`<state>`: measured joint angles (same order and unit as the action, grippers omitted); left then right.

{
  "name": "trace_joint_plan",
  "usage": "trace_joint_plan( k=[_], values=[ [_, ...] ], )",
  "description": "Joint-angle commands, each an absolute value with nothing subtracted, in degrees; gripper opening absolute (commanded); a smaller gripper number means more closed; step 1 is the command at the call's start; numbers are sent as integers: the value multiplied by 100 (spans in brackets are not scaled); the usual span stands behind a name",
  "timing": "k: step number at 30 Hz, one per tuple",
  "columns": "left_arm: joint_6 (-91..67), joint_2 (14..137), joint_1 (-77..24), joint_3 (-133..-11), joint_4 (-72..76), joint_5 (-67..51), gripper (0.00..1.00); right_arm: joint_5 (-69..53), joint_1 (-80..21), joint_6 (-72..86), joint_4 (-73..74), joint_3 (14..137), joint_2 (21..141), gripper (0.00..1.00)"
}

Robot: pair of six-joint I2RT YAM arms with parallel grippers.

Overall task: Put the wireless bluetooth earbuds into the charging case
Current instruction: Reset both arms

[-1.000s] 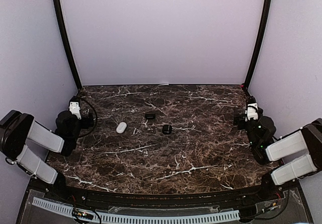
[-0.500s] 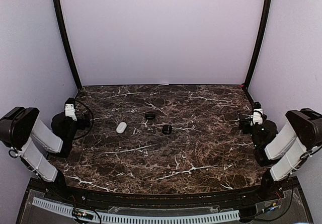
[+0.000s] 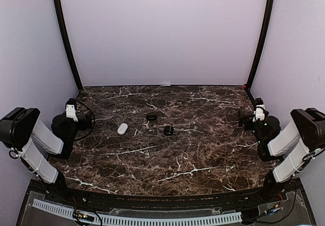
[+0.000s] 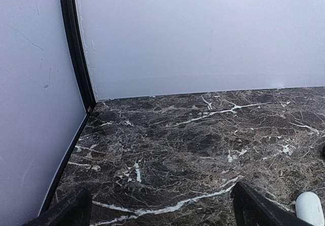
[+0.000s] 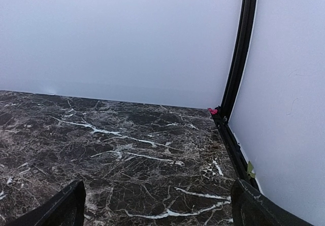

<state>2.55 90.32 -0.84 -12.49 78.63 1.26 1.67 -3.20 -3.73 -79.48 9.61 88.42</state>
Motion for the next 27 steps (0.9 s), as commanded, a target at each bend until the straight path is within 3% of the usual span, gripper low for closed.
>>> trace_joint_plan(
  k=[1,27],
  values=[
    [220,9027,-43,-1239,8088,72,99,297,-294,-200,-8036,1022,8819,99],
    [220,9029,-43,-1249,8060,70,99,244,-235,-134,-7798,1141,8818,99]
  ],
)
